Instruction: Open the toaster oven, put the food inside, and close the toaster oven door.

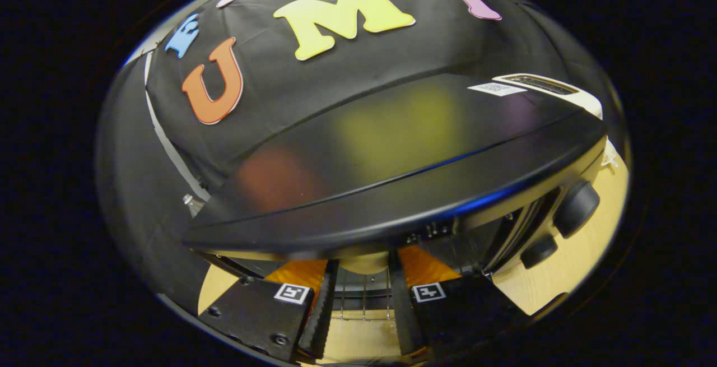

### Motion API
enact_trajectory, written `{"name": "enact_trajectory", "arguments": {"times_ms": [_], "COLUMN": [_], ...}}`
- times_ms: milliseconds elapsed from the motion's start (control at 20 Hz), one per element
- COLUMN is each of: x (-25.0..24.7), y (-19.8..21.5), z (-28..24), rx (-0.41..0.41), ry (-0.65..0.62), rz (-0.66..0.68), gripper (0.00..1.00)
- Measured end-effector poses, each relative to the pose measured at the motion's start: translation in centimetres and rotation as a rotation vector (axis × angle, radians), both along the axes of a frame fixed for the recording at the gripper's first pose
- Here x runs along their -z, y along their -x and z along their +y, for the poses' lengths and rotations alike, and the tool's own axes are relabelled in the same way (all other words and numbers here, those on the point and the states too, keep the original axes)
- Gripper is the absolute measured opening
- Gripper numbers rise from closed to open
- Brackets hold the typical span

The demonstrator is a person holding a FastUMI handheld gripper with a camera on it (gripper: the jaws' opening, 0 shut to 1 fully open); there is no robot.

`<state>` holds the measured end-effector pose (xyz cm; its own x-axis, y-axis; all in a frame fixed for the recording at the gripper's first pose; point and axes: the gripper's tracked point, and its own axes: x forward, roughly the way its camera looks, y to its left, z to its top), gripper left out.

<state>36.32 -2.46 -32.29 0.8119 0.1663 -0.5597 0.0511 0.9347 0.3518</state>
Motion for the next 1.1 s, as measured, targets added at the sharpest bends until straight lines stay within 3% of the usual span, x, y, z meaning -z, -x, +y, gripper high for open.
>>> {"name": "enact_trajectory", "arguments": {"times_ms": [50,300,350,550,850,950,1100], "x": [0.1,0.1,-0.5,-2.9,-8.4,-9.3,-9.5], "y": [-0.3,0.7,1.3,5.2,14.2,17.0,20.1], "z": [0.1,0.1,0.2,0.1,1.2,1.5,1.4], "rx": [-0.002,0.012,0.007,-0.003,-0.057,-0.07,-0.069], "ry": [0.011,0.043,0.045,0.084,0.212,0.244,0.241], "rz": [-0.006,0.002,-0.011,-0.059,-0.191,-0.23,-0.22], "gripper": [0.54,0.89,0.91,0.91,0.92,1.0,1.0]}}
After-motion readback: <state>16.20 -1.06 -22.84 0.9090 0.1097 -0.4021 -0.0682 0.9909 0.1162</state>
